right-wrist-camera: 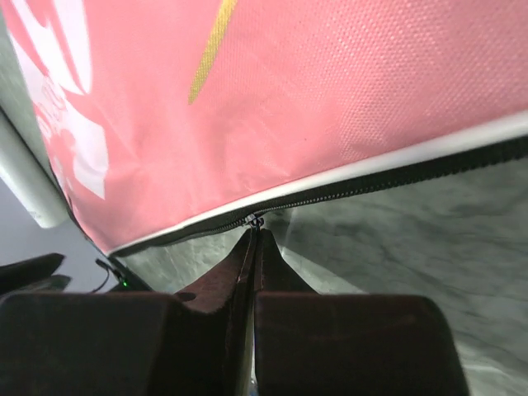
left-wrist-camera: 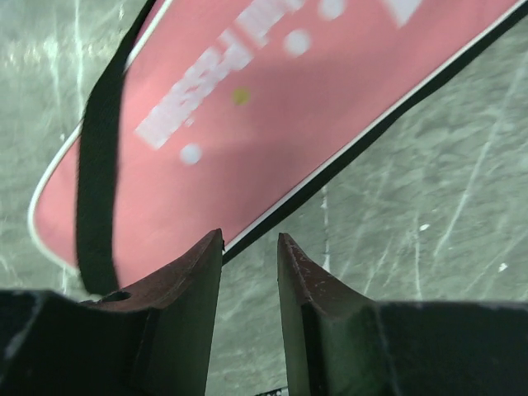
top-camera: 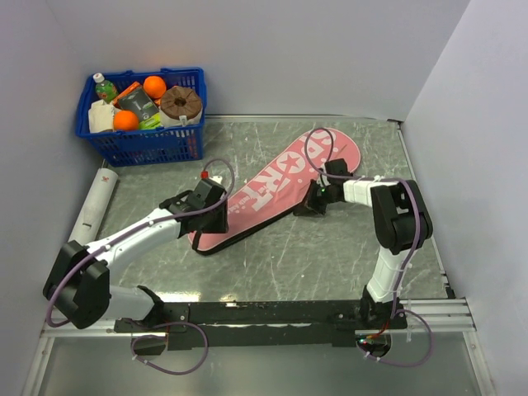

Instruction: Pack up the badminton gear

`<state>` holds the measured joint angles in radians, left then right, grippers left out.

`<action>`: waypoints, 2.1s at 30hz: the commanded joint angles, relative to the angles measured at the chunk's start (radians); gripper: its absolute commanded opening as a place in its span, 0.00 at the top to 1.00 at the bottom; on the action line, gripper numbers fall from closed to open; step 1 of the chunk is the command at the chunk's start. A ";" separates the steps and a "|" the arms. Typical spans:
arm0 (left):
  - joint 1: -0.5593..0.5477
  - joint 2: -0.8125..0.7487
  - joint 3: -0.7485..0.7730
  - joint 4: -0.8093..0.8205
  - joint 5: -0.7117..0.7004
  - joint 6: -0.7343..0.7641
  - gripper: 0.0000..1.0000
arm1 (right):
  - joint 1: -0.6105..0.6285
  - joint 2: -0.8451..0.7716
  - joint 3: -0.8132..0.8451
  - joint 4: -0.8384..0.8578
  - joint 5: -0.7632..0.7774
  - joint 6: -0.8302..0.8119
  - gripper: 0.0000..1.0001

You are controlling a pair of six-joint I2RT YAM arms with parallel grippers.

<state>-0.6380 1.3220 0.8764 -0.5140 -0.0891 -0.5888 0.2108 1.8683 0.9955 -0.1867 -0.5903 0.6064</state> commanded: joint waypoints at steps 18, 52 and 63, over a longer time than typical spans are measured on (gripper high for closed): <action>0.234 -0.089 -0.093 -0.064 -0.003 -0.022 0.57 | -0.071 0.019 0.106 -0.036 0.072 -0.037 1.00; 0.302 0.068 -0.163 0.177 0.200 -0.019 0.94 | 0.465 -0.080 0.158 -0.145 0.187 0.024 1.00; 0.271 -0.016 -0.171 0.189 0.223 -0.022 0.93 | 0.686 0.025 0.331 -0.161 0.138 0.124 1.00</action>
<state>-0.3485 1.3624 0.7059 -0.3828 0.0788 -0.5953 0.8173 1.8584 1.2213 -0.3538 -0.3958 0.6739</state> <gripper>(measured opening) 0.064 0.005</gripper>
